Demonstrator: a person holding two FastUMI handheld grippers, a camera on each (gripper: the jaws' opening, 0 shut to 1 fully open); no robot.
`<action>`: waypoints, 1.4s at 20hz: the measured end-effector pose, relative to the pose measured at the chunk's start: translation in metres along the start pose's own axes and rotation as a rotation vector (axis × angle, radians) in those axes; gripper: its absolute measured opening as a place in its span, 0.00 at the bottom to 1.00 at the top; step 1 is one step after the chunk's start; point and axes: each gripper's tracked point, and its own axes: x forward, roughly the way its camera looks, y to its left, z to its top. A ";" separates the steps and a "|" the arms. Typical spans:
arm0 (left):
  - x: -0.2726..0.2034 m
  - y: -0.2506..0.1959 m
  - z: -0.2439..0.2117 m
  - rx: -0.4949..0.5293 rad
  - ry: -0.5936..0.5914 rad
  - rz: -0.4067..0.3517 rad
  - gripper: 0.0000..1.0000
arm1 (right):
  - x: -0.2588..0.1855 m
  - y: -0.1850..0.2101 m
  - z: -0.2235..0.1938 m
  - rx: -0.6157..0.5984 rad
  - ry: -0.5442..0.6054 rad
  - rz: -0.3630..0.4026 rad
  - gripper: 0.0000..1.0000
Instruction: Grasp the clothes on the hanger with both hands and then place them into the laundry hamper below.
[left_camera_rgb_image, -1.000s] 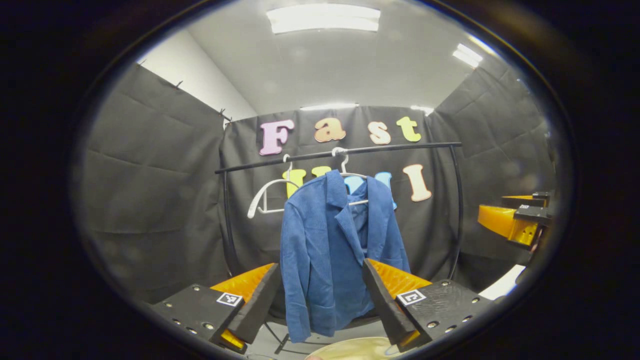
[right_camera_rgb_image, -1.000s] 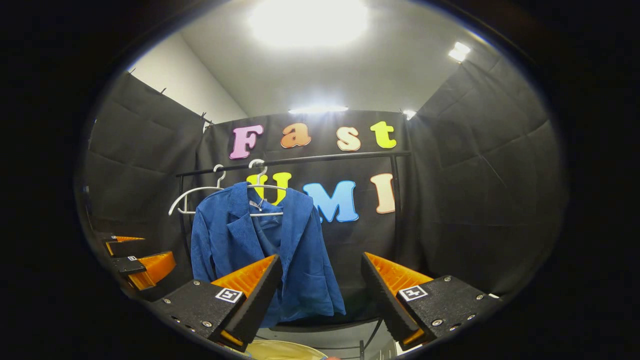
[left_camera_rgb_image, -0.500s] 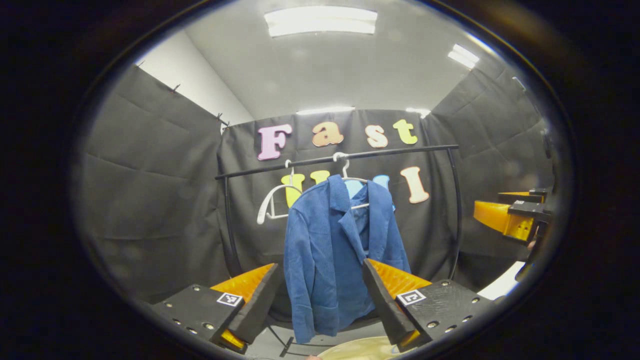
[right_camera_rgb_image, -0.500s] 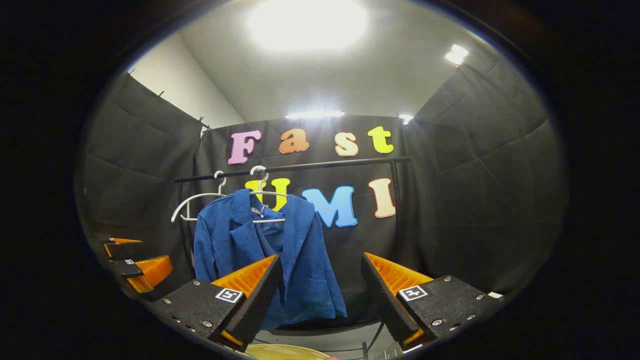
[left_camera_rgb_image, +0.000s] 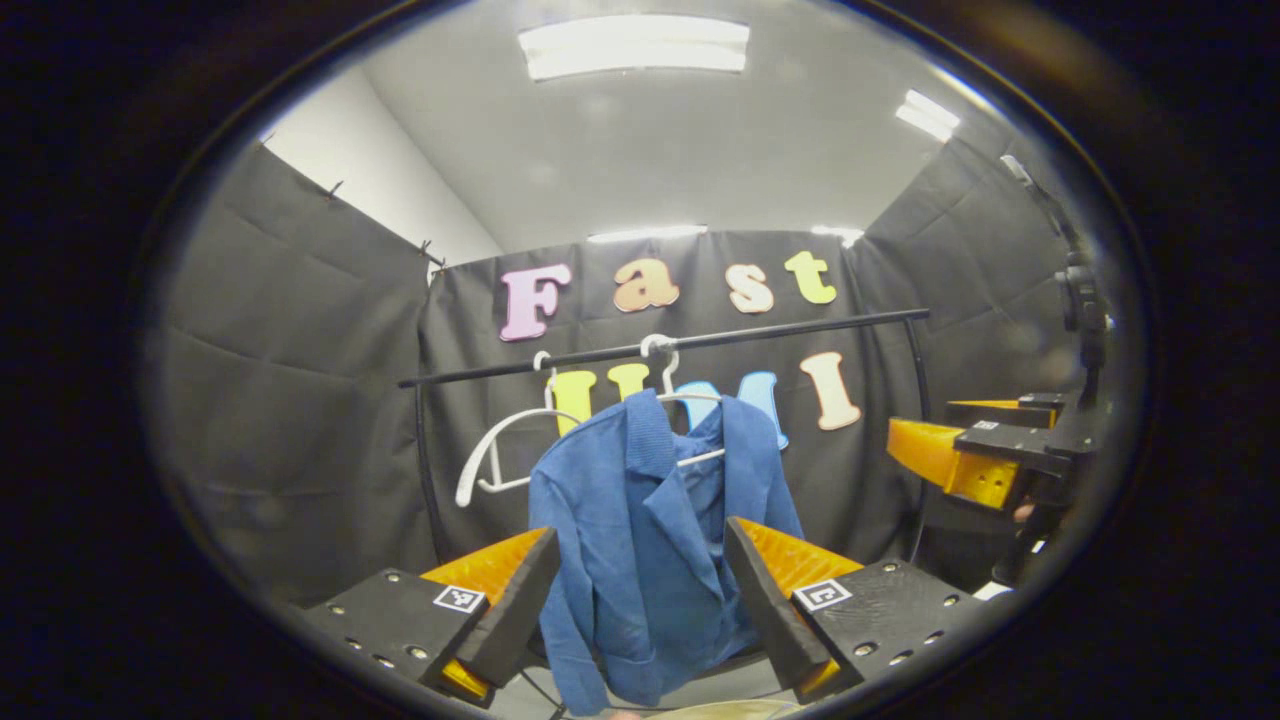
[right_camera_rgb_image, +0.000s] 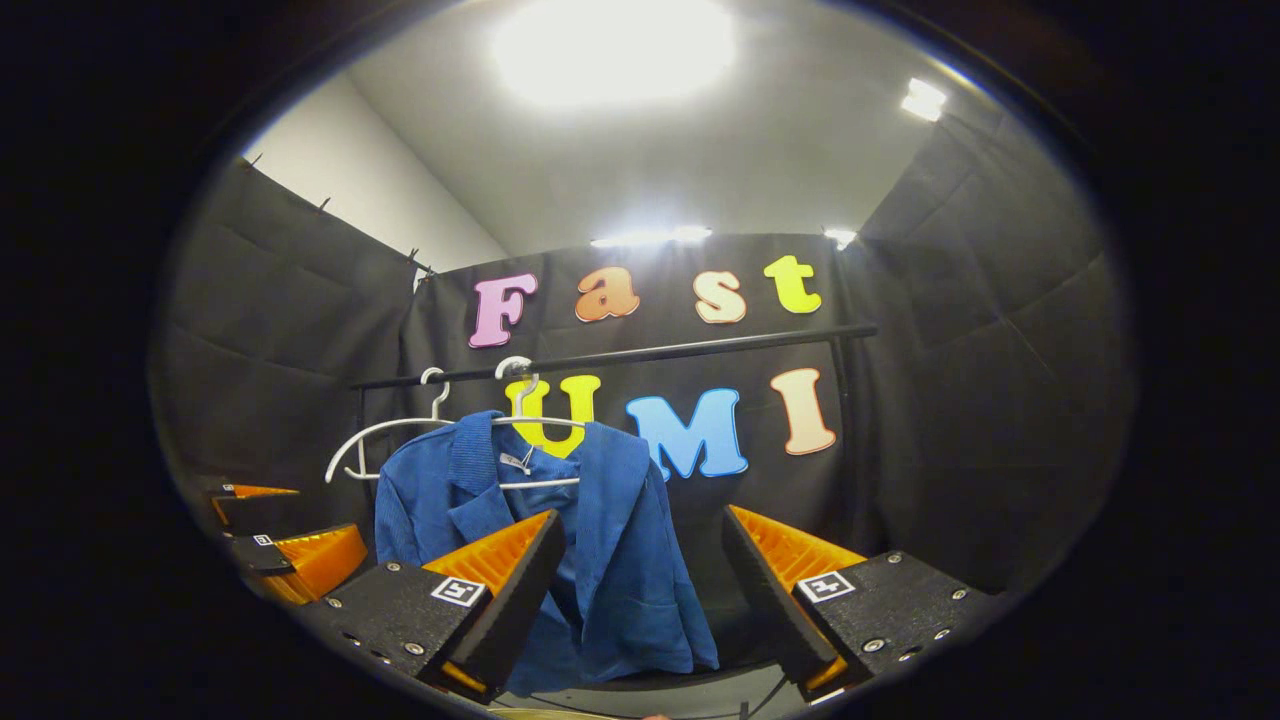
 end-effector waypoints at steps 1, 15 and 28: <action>0.009 -0.007 0.002 -0.003 -0.001 0.003 0.96 | 0.013 -0.002 0.002 0.008 -0.002 0.013 0.97; 0.147 -0.023 -0.029 -0.009 0.086 0.137 0.96 | 0.168 0.007 -0.033 0.072 0.080 0.141 0.96; 0.206 -0.017 -0.117 -0.016 0.287 0.263 0.95 | 0.240 0.036 -0.118 0.099 0.269 0.195 0.95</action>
